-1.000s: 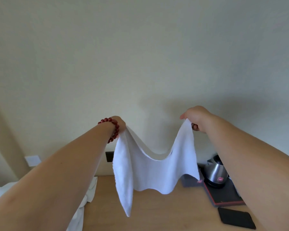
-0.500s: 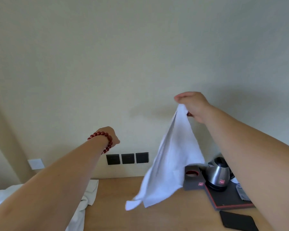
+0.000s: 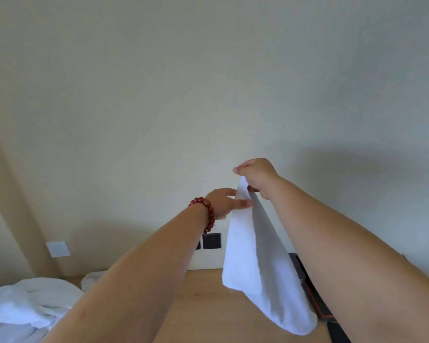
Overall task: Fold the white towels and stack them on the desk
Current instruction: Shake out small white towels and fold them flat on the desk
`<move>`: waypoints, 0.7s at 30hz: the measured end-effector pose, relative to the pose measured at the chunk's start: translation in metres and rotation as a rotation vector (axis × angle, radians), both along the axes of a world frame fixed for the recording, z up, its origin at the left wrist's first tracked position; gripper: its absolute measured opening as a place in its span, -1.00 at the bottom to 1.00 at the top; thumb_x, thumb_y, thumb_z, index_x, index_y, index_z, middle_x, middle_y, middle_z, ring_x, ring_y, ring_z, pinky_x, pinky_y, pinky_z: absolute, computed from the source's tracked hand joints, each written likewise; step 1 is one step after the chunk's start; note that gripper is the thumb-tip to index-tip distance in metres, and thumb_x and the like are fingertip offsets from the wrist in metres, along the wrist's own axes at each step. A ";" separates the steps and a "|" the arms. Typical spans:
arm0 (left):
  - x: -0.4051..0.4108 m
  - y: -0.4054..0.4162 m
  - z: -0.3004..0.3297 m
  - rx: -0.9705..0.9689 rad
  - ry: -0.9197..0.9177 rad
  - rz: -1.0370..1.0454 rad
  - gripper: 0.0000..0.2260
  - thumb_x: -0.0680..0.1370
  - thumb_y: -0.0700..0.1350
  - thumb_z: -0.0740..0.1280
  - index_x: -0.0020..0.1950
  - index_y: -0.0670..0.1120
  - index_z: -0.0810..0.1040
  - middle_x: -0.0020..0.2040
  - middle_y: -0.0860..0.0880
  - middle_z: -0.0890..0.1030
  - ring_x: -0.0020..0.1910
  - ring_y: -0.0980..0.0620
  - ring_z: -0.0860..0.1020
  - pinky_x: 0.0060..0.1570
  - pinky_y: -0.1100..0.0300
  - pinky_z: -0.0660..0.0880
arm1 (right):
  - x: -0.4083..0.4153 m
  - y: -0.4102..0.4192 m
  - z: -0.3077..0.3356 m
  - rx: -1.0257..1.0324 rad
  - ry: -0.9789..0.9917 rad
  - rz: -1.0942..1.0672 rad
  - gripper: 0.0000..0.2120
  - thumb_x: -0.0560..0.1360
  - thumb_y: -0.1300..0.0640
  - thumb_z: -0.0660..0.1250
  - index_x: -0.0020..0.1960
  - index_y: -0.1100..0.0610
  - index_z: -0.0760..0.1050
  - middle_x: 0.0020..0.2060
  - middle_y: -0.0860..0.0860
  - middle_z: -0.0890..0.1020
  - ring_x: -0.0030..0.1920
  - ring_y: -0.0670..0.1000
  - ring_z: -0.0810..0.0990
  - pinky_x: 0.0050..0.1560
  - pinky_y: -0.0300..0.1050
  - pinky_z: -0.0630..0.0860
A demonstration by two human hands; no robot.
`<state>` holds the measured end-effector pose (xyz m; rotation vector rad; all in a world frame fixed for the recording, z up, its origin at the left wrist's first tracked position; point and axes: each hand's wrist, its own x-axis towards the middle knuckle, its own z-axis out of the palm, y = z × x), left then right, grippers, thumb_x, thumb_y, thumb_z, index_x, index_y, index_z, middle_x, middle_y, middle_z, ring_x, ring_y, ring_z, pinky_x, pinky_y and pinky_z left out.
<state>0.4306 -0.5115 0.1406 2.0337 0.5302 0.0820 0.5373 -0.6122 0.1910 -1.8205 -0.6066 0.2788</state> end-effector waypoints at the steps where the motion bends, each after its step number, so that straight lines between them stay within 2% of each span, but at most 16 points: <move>1: 0.003 -0.004 -0.004 -0.035 -0.002 -0.034 -0.35 0.33 0.29 0.54 0.35 0.08 0.53 0.28 0.09 0.58 0.24 0.05 0.53 0.26 0.04 0.49 | 0.001 0.001 -0.003 0.024 0.029 -0.040 -0.88 0.51 0.12 0.47 -0.03 0.17 0.62 -0.30 0.04 0.56 -0.35 0.06 0.49 -0.28 -0.12 0.48; 3: 0.007 -0.010 -0.012 -0.098 -0.025 -0.065 -0.37 0.26 0.33 0.55 0.25 0.10 0.59 0.19 0.12 0.65 0.22 0.08 0.57 0.30 -0.01 0.48 | 0.006 0.001 -0.011 0.066 0.108 -0.121 -0.89 0.52 0.14 0.46 -0.11 0.18 0.59 -0.36 0.08 0.55 -0.42 0.10 0.47 -0.20 -0.05 0.53; 5: 0.009 -0.013 -0.013 -0.053 -0.064 0.013 -0.33 0.26 0.37 0.51 0.26 0.05 0.58 0.17 0.10 0.64 0.17 0.06 0.58 0.26 0.02 0.49 | 0.010 -0.001 -0.017 0.101 0.201 -0.169 -0.91 0.51 0.20 0.44 -0.12 0.23 0.60 -0.42 0.12 0.55 -0.39 0.13 0.48 -0.12 0.02 0.57; 6: 0.009 -0.015 -0.014 0.017 -0.084 0.069 -0.40 0.35 0.33 0.47 0.26 0.01 0.58 0.14 0.10 0.62 0.12 0.06 0.57 0.19 0.08 0.49 | 0.012 -0.002 -0.021 0.117 0.234 -0.177 -0.90 0.49 0.24 0.43 -0.08 0.29 0.63 -0.42 0.13 0.56 -0.35 0.13 0.49 -0.05 0.05 0.61; 8: 0.008 -0.017 -0.020 0.175 -0.088 0.173 -0.70 0.53 0.12 0.35 0.14 -0.04 0.62 -0.03 0.06 0.61 -0.04 0.02 0.56 -0.03 0.14 0.48 | 0.015 -0.004 -0.028 0.138 0.287 -0.167 -0.78 0.46 0.30 0.41 0.04 0.42 0.62 -0.36 0.15 0.59 -0.30 0.13 0.53 0.08 0.12 0.64; 9: 0.007 -0.018 -0.024 0.225 -0.083 0.204 -0.81 0.56 0.01 0.30 0.02 -0.06 0.64 -0.13 0.03 0.60 -0.13 0.00 0.55 -0.13 0.16 0.48 | 0.015 -0.006 -0.030 0.171 0.313 -0.156 -0.79 0.48 0.31 0.39 0.07 0.42 0.59 -0.30 0.13 0.60 -0.28 0.11 0.56 0.06 0.09 0.66; 10: 0.006 -0.019 -0.028 0.258 -0.071 0.231 -0.83 0.55 -0.07 0.26 -0.13 -0.09 0.61 -0.23 0.01 0.58 -0.23 -0.02 0.52 -0.23 0.17 0.45 | 0.014 -0.007 -0.032 0.222 0.351 -0.144 -0.83 0.51 0.32 0.37 0.08 0.35 0.55 -0.24 0.11 0.59 -0.27 0.08 0.59 -0.02 0.01 0.68; 11: 0.005 -0.021 -0.032 0.290 -0.056 0.259 -0.81 0.53 -0.12 0.24 -0.26 -0.09 0.54 -0.32 -0.01 0.53 -0.31 -0.02 0.47 -0.30 0.19 0.41 | 0.013 -0.008 -0.033 0.290 0.396 -0.132 -0.84 0.54 0.31 0.35 0.12 0.27 0.50 -0.20 0.10 0.58 -0.26 0.05 0.61 -0.12 -0.08 0.68; 13: 0.004 -0.023 -0.040 0.379 -0.019 0.316 -0.74 0.54 -0.15 0.21 -0.36 -0.07 0.43 -0.37 -0.02 0.49 -0.34 -0.03 0.44 -0.34 0.21 0.37 | 0.011 -0.010 -0.036 0.397 0.463 -0.125 -0.79 0.57 0.31 0.33 0.19 0.22 0.46 -0.16 0.09 0.56 -0.23 0.03 0.62 -0.23 -0.15 0.65; 15: 0.001 -0.022 -0.045 0.478 0.006 0.363 -0.72 0.57 -0.12 0.21 -0.34 -0.05 0.47 -0.32 -0.03 0.54 -0.29 -0.05 0.51 -0.32 0.21 0.39 | 0.007 -0.010 -0.042 0.437 0.503 -0.134 -0.78 0.57 0.32 0.33 0.19 0.19 0.45 -0.15 0.08 0.55 -0.22 0.04 0.62 -0.29 -0.18 0.64; 17: -0.002 -0.018 -0.049 0.524 0.017 0.397 -0.77 0.58 -0.11 0.23 -0.22 -0.06 0.59 -0.25 -0.04 0.61 -0.26 -0.05 0.55 -0.32 0.22 0.40 | 0.004 -0.009 -0.050 0.456 0.525 -0.146 -0.81 0.56 0.33 0.33 0.14 0.17 0.44 -0.14 0.08 0.55 -0.22 0.03 0.61 -0.31 -0.18 0.63; 19: -0.007 -0.013 -0.051 0.545 0.025 0.413 -0.81 0.56 -0.14 0.24 -0.14 -0.06 0.64 -0.20 -0.05 0.64 -0.23 -0.05 0.57 -0.30 0.21 0.42 | 0.006 -0.007 -0.057 0.462 0.537 -0.158 -0.84 0.55 0.33 0.33 0.08 0.17 0.45 -0.14 0.08 0.56 -0.21 0.04 0.61 -0.20 -0.13 0.65; 21: -0.012 -0.007 -0.052 0.579 0.028 0.424 -0.81 0.54 -0.18 0.24 -0.12 -0.04 0.65 -0.19 -0.04 0.64 -0.22 -0.04 0.57 -0.28 0.20 0.43 | 0.008 -0.004 -0.062 0.403 0.550 -0.194 -0.87 0.52 0.34 0.37 -0.07 0.15 0.48 -0.16 0.09 0.58 -0.22 0.03 0.59 -0.03 -0.13 0.63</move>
